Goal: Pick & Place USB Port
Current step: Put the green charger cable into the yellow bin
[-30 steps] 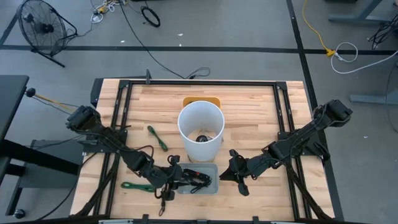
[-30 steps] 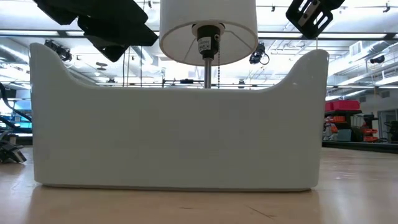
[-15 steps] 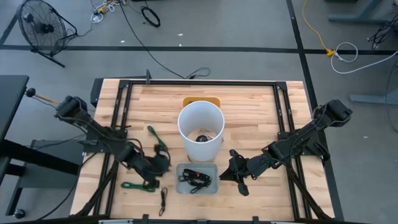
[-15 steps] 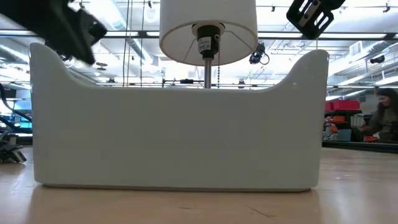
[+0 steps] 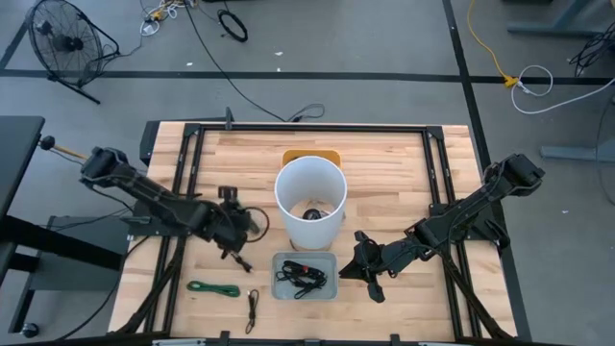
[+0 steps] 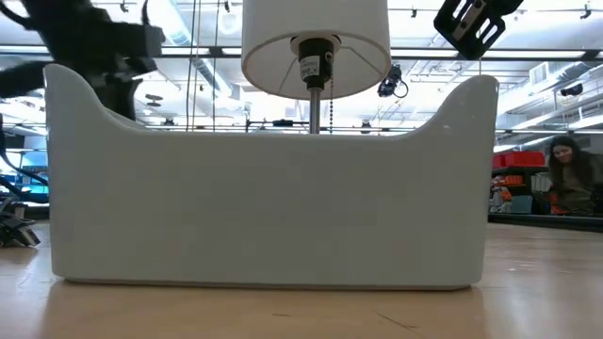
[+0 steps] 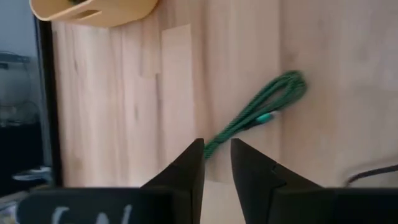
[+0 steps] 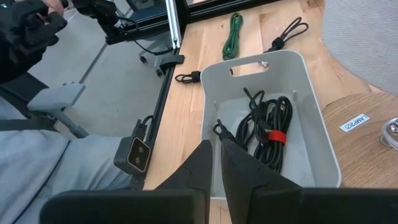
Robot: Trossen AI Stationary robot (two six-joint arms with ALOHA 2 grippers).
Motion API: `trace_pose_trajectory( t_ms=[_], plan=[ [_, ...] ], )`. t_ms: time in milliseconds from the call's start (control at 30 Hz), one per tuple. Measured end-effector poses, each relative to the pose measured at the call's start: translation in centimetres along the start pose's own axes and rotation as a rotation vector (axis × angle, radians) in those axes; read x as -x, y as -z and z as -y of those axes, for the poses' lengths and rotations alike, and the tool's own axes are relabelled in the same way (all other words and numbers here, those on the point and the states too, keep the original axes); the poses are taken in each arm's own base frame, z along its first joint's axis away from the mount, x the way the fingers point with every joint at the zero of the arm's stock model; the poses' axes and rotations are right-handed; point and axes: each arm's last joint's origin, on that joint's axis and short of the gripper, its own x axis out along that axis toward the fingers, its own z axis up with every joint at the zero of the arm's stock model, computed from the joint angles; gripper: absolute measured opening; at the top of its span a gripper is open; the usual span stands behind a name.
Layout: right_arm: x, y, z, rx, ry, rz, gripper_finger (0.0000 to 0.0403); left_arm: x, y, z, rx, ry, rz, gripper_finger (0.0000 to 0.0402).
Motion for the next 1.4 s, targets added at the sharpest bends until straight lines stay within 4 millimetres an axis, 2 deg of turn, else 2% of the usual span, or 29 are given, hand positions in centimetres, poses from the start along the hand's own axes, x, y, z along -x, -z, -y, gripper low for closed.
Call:
trace_pose_trajectory(
  t_ms=[200,467,800,1267,1400],
  plan=[
    [0.0,0.0,0.0,0.001,0.000,-0.002,0.0038,-1.8,-0.5,-1.4,-0.059,0.010,-0.085,0.0100],
    [0.0,0.1,0.0,0.002,0.004,-0.008,0.0038,-4.0,-0.9,-2.1,-0.080,0.047,-0.181,0.0138],
    [0.0,0.1,0.0,0.001,0.005,-0.010,0.0038,-7.1,-1.5,-1.0,-0.129,0.093,-0.272,0.0180],
    [0.0,0.1,0.1,-0.001,0.007,-0.013,0.0038,-10.1,-1.7,0.6,-0.186,0.083,-0.342,0.0202],
    [0.0,0.1,0.1,-0.001,0.007,-0.014,0.0038,-10.4,-1.7,0.8,-0.207,0.094,-0.358,0.0191]
  ],
)
